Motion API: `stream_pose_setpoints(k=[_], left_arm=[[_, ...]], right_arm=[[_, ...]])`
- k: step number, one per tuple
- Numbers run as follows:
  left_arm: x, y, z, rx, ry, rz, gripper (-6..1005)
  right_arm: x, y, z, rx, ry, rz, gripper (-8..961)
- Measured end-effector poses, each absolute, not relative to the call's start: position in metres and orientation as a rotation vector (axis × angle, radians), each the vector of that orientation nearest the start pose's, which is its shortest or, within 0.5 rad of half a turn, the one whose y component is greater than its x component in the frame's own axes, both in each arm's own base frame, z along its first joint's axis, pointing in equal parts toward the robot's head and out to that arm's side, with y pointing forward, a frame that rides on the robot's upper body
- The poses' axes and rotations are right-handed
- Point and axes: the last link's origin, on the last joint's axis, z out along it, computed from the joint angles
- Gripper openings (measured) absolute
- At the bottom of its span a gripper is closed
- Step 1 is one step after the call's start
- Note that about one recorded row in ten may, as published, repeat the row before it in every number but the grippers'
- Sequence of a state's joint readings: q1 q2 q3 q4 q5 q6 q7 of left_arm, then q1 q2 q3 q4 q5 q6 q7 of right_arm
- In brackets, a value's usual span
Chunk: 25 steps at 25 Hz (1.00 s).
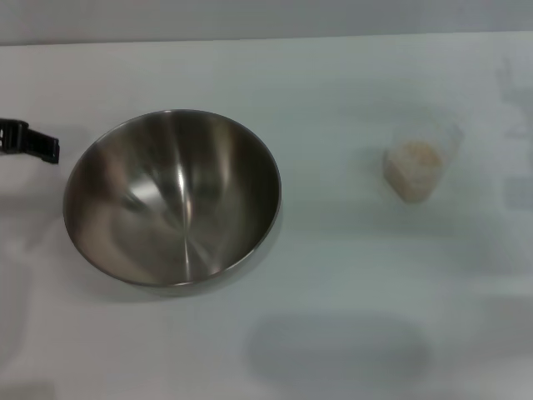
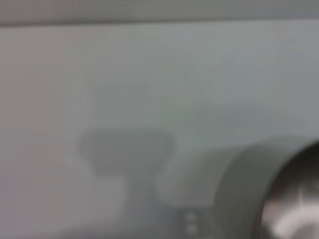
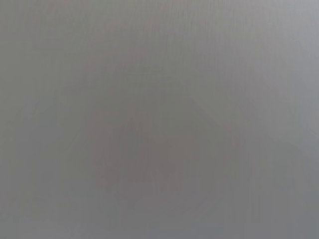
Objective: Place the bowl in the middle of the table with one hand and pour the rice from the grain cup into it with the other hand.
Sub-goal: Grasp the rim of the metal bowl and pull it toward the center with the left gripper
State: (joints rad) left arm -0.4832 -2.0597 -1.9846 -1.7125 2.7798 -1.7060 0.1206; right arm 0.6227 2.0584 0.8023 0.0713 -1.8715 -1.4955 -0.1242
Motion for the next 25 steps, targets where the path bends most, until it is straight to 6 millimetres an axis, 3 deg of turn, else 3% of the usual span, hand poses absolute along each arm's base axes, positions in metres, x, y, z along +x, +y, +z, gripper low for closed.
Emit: stream_pose_setpoints(k=[8, 25], left_arm=[[-0.199, 0.342, 0.088, -1.983, -1.425, 0.318, 824], [-0.197, 0.366, 0.053, -2.032, -1.47, 0.499, 823]], right_arm=[[0.283, 0.371, 0.07, -1.191, 0.111, 0.729, 662], [0.285, 0.37, 0.073, -1.189, 0.108, 0.72, 663]])
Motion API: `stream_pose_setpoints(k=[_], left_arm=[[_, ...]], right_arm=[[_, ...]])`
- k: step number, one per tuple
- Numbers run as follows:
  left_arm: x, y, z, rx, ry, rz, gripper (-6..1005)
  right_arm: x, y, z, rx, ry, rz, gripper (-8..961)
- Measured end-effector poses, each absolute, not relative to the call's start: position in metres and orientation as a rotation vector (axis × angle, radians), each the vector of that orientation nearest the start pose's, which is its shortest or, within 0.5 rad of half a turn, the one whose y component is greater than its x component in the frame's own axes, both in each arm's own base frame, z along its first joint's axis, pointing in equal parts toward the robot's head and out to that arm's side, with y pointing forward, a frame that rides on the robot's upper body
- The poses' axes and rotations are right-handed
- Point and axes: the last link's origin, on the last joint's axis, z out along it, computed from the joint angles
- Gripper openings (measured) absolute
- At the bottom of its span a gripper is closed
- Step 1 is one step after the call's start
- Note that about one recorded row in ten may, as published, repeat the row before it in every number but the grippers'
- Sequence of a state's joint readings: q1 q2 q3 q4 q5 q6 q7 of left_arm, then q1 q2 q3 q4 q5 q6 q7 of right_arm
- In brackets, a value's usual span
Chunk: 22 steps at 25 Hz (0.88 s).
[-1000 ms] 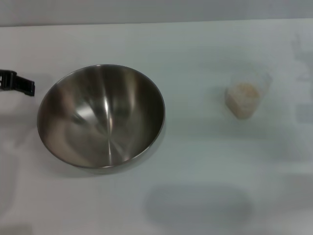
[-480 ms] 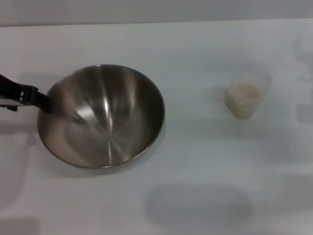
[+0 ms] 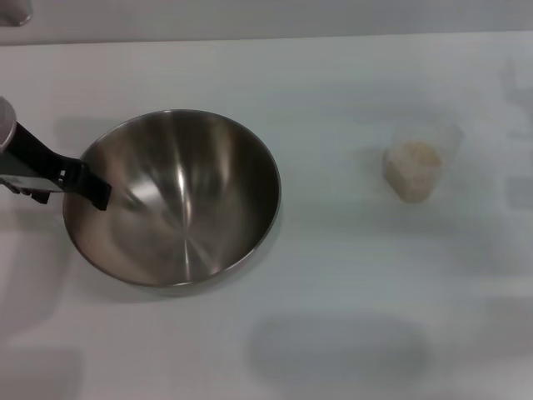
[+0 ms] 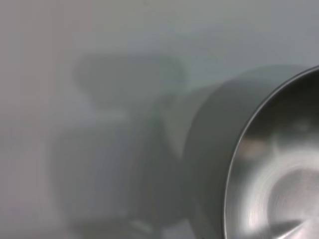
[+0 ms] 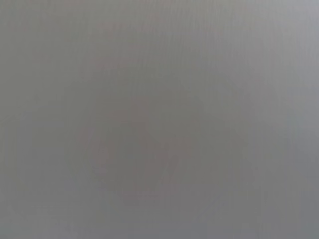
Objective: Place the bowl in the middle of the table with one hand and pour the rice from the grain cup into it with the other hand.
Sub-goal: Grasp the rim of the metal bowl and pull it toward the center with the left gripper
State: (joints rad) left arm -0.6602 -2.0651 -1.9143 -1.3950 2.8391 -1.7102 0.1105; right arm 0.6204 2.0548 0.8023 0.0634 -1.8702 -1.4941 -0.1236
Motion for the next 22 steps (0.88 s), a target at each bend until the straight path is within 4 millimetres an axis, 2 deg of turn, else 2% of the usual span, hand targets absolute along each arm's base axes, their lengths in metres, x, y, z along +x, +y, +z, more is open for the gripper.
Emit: stream_pose_setpoints(k=[13, 18, 22], left_arm=[[-0.1998, 0.3724, 0.046, -2.031, -1.478, 0.508, 822], [-0.1998, 0.373, 0.0463, -2.03, -1.475, 0.506, 641], [-0.2003, 0.3732, 0.0453, -2.031, -1.479, 0.511, 445]], right_arm=[[0.2849, 0.3712, 0.0741, -1.188, 0.103, 0.718, 664], [0.2849, 0.3711, 0.0743, -1.187, 0.102, 0.718, 665], [0.285, 0.3711, 0.0746, -1.187, 0.101, 0.718, 665]])
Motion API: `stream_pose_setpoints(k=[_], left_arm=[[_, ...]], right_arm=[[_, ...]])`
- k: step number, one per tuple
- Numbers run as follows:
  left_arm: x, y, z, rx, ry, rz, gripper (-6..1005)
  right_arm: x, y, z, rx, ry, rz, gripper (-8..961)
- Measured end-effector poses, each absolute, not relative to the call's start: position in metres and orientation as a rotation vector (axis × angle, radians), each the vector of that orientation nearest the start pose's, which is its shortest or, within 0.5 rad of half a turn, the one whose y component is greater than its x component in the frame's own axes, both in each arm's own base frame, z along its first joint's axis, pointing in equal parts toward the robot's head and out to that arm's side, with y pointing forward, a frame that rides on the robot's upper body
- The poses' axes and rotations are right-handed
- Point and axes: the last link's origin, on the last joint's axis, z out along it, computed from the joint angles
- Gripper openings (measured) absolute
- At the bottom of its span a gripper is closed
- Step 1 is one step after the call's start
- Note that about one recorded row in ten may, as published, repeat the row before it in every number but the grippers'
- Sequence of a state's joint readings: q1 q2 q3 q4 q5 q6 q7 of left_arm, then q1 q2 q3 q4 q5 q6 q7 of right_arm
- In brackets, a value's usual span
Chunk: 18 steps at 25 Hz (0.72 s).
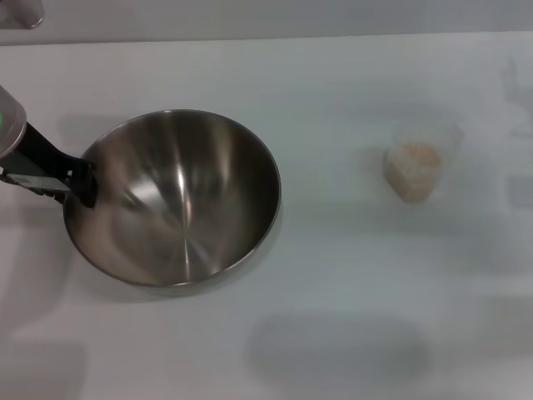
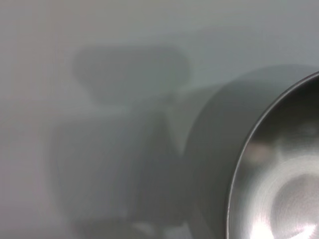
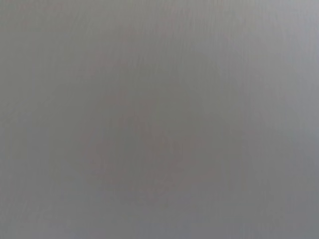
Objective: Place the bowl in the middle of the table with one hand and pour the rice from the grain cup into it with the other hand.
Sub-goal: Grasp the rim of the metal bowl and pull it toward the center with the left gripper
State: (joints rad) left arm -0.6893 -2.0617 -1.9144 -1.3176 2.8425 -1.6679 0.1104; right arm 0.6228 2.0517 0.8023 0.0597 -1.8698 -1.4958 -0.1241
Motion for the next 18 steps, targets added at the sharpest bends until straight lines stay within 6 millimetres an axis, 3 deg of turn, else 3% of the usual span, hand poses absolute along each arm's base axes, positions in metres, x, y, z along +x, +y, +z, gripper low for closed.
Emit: stream_pose_setpoints(k=[7, 18], left_arm=[[-0.2031, 0.3765, 0.0419, -2.031, -1.488, 0.523, 177], [-0.2046, 0.3787, 0.0458, -2.024, -1.504, 0.513, 109]], right_arm=[[0.2852, 0.3713, 0.0749, -1.188, 0.101, 0.717, 665], [0.2852, 0.3713, 0.0748, -1.188, 0.101, 0.716, 664]])
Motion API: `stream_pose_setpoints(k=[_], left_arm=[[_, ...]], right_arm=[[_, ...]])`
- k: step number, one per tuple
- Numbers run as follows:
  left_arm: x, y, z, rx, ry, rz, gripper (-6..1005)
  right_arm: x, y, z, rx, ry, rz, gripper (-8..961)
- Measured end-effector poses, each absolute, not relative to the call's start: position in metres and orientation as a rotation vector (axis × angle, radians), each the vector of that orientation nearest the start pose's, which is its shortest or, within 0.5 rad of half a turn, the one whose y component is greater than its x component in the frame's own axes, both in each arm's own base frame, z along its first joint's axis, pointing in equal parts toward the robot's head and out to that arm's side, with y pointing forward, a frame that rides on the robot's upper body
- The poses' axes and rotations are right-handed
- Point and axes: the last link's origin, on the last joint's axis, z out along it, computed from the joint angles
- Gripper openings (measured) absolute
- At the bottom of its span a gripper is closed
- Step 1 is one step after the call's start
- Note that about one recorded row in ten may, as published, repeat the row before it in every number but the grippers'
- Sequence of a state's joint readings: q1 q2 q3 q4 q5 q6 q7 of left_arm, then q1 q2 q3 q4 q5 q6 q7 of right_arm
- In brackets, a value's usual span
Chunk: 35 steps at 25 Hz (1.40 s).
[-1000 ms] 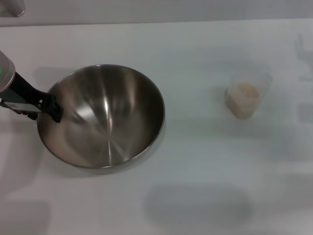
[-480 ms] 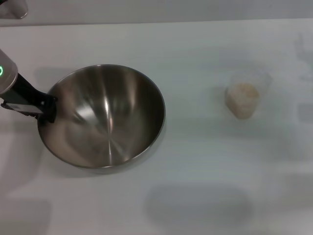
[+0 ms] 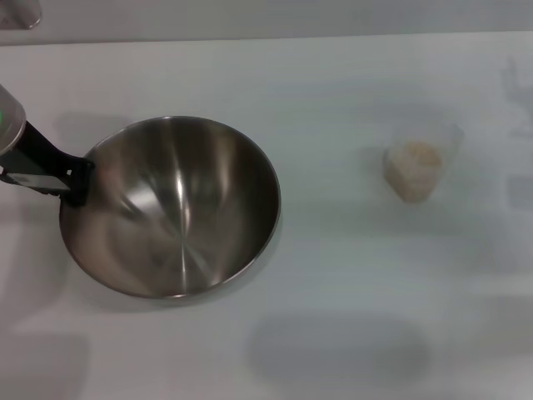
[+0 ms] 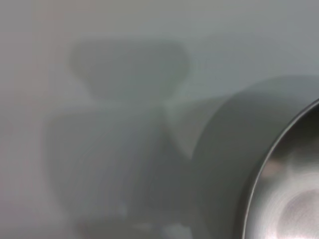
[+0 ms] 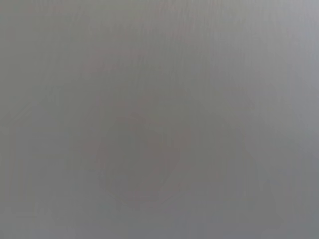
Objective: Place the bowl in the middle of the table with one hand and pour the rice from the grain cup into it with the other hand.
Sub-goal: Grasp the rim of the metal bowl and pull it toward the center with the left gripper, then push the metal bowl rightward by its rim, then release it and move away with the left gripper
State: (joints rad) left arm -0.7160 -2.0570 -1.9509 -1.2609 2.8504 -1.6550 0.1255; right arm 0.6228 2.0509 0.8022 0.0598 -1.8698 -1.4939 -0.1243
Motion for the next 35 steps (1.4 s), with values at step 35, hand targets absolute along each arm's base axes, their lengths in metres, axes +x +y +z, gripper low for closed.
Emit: stream_pose_setpoints(k=[35], left_arm=[[-0.127, 0.421, 0.031, -2.31, -1.404, 0.224, 55]], right_arm=[[0.287, 0.369, 0.073, -1.187, 0.118, 0.728, 664]])
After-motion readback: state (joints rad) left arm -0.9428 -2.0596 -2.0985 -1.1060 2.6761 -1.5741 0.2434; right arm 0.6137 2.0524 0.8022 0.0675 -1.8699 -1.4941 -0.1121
